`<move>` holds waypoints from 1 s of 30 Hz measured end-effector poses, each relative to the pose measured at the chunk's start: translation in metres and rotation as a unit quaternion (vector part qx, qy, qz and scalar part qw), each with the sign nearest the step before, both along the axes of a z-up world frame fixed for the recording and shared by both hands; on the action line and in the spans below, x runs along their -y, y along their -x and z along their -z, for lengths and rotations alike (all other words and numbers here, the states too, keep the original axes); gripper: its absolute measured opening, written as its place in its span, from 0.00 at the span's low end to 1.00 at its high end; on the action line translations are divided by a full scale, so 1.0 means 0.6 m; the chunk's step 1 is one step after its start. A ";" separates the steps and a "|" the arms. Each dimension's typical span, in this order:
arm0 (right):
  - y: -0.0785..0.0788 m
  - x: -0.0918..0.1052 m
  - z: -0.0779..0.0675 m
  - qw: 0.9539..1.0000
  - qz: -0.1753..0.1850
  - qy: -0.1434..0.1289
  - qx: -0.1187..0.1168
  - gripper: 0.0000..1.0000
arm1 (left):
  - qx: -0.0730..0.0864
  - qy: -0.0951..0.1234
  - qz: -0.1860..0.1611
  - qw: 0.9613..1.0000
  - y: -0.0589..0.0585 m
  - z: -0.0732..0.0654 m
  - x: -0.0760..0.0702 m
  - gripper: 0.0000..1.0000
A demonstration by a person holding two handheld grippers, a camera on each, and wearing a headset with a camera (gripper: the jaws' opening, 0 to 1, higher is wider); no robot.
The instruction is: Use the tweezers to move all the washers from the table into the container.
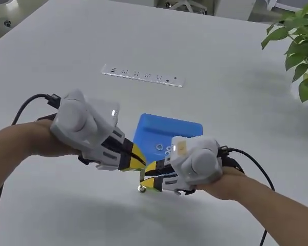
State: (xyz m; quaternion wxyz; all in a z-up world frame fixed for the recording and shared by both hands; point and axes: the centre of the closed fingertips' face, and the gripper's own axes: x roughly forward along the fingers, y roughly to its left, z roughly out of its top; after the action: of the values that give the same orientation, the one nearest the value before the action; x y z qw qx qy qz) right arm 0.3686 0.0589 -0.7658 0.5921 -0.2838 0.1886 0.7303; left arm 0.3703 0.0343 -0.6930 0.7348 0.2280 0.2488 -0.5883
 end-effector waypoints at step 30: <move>0.002 0.001 0.002 1.000 0.005 0.017 0.007 0.08 | -0.006 -0.001 -0.017 1.000 0.000 0.000 0.000 0.14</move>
State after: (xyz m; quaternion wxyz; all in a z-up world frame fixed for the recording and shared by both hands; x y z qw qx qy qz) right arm 0.3676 0.0582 -0.7670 0.5919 -0.2984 0.1981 0.7220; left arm 0.3702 0.0340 -0.6932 0.7432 0.2211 0.2574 -0.5767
